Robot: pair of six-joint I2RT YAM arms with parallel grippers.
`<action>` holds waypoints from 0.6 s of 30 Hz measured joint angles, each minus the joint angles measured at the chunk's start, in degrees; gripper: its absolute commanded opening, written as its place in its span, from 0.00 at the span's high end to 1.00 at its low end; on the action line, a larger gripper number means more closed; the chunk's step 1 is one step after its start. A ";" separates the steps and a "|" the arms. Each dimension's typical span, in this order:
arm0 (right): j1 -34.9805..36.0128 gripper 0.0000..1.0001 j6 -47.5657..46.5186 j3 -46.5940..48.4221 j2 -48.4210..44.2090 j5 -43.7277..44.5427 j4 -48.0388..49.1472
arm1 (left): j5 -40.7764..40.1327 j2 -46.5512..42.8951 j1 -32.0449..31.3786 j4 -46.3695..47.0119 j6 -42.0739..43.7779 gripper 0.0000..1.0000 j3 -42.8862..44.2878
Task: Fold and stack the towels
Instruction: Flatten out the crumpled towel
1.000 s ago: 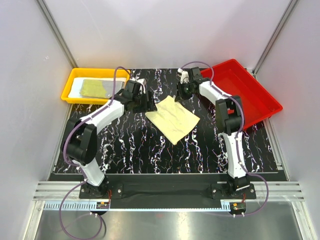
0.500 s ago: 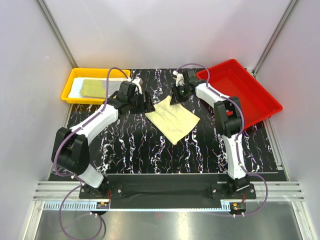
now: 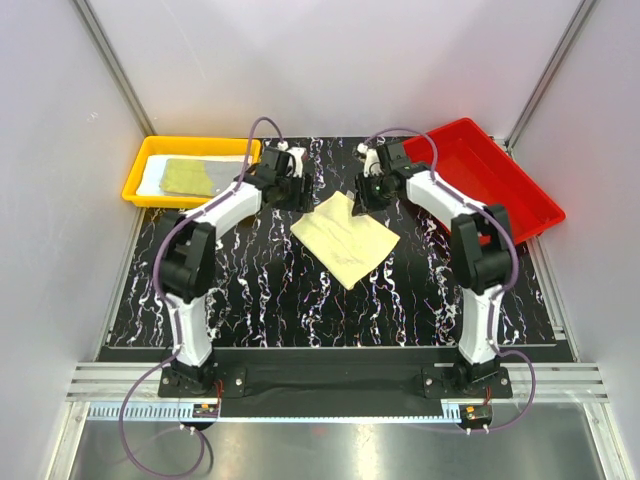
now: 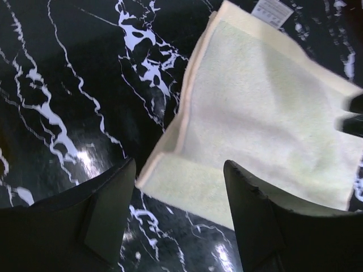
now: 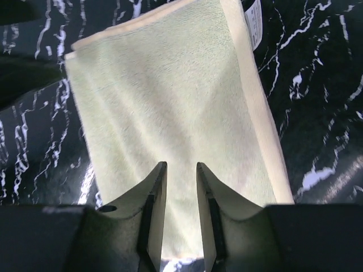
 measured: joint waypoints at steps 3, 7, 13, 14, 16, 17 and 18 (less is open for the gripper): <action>0.02 0.65 0.00 -2.89 -6.34 1.60 -0.07 | 1.09 5.31 0.22 -1.14 3.06 0.39 4.00; 0.04 0.65 0.17 -5.25 -12.85 3.02 0.52 | 4.61 9.73 0.20 -2.36 5.77 0.50 7.19; 0.04 0.65 0.94 -6.51 -15.69 3.76 1.07 | 9.44 9.70 -0.07 -1.62 7.26 0.81 6.64; 0.04 0.64 1.11 -6.71 -15.69 3.89 1.03 | 9.97 9.68 -0.13 -1.51 7.48 0.86 6.38; 0.04 0.64 1.55 -7.10 -15.74 4.09 0.87 | 10.80 9.51 -0.24 -1.42 7.61 0.97 5.57; 0.04 0.64 1.73 -7.34 -15.82 4.20 0.90 | 11.19 9.40 -0.24 -1.36 7.61 1.00 5.05; 0.04 0.64 1.92 -7.56 -15.98 4.33 0.87 | 11.63 9.31 -0.33 -1.46 7.69 1.00 4.61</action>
